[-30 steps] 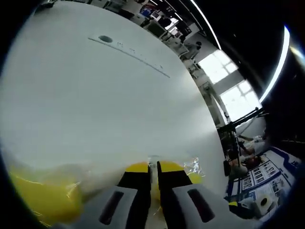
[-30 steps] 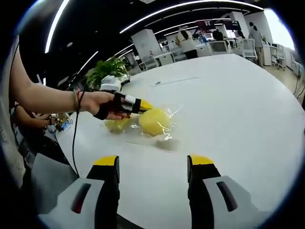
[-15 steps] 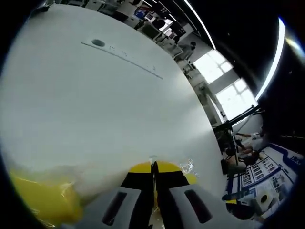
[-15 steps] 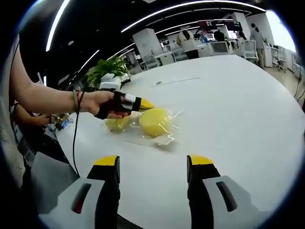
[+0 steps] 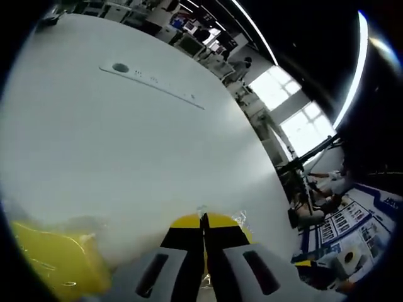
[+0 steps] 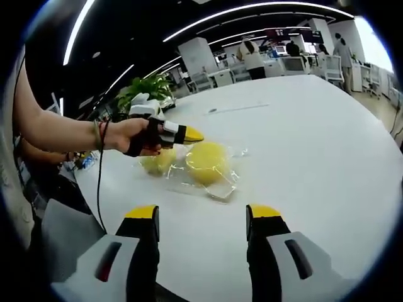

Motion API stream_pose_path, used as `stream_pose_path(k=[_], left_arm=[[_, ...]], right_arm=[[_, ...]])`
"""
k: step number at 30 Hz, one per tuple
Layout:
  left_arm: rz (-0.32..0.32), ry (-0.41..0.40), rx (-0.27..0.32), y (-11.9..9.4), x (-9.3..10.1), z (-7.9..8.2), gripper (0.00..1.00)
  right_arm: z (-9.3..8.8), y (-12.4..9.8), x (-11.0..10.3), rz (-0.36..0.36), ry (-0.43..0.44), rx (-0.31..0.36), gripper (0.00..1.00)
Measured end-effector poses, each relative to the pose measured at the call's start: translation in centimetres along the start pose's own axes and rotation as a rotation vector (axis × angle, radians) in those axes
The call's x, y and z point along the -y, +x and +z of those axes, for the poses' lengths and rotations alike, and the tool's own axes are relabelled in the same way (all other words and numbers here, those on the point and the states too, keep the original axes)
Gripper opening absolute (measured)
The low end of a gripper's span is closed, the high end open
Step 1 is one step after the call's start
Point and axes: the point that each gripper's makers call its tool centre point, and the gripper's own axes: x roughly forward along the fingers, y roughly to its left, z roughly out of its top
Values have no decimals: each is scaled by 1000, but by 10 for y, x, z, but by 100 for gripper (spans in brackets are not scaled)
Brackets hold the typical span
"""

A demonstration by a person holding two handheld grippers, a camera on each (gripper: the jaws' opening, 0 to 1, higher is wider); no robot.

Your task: Compare the silicone blocks by pressing each to a similar depth, holding the contact briefly, and releasing to observe deformation and rebound differences across the visible hardness samples.

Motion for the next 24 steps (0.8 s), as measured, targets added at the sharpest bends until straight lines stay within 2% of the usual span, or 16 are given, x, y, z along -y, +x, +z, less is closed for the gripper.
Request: stream_pose_path(k=[9,16,24], left_arm=[[-1,73,14,-13,14,1,0],[-2,83,22,-24,20,0,0],[-28,139,39,-41,35,2,0]], right_arm=[[4,-2,-6,9,-18,4,50],[7,-4,-13,18,-34,13,50],[14,-10,-22,24,-59,27,51]])
